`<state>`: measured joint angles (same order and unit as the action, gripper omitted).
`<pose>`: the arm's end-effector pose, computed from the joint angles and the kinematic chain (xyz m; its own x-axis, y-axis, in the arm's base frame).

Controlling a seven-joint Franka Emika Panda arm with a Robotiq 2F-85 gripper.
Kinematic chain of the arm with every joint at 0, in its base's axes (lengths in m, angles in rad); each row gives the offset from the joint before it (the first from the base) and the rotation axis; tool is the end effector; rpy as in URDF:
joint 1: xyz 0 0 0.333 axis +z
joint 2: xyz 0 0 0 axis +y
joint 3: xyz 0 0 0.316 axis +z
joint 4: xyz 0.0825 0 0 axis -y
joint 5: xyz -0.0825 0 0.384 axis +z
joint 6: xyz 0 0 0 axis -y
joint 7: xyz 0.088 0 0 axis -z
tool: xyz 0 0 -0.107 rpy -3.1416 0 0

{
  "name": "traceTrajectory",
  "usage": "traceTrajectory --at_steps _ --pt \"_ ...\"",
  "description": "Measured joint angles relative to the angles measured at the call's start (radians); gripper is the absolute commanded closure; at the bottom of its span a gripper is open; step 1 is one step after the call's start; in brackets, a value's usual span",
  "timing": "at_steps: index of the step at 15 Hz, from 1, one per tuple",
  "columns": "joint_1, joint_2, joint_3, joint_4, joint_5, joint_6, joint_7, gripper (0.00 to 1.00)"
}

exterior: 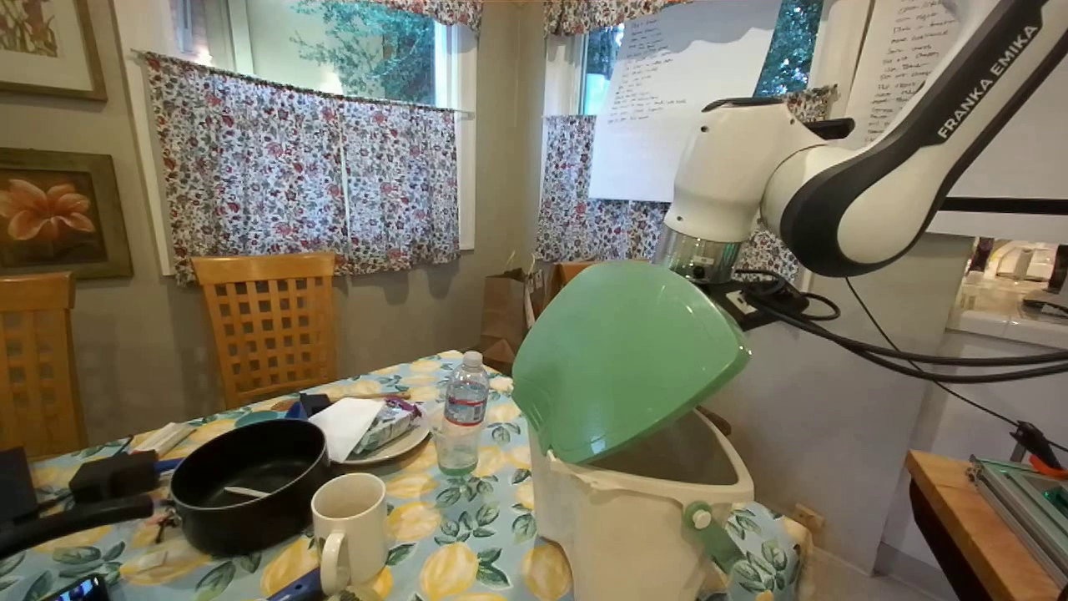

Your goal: Open the trash can and rotate it 90 degrees counterclockwise

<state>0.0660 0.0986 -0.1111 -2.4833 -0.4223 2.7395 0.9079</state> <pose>0.4880 -0.0065 0.2642 0.8168 -0.5211 0.2475 -0.5485 -0.8345 0.0531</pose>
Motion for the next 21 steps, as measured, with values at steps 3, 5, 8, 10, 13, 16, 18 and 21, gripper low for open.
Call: traceTrajectory --at_steps 3,5,8,10,13,16,18,21 --pt "-0.016 0.01 -0.006 0.01 0.0 0.001 -0.041 0.52" --pt "-0.025 0.014 -0.007 0.014 0.0 0.003 -0.056 0.38" --pt "-0.028 0.014 -0.011 0.014 -0.001 0.032 -0.059 0.16" --pt "-0.027 0.013 -0.011 0.01 -0.001 0.058 -0.059 0.03" --pt "-0.025 0.002 -0.011 -0.009 -0.005 0.096 -0.059 0.0" --pt "-0.023 -0.029 -0.011 -0.036 -0.049 0.127 -0.058 0.0" --pt "-0.021 -0.061 -0.011 -0.055 -0.074 0.131 -0.057 0.0" --pt "-0.02 -0.109 -0.007 -0.072 -0.084 0.131 -0.058 0.0"
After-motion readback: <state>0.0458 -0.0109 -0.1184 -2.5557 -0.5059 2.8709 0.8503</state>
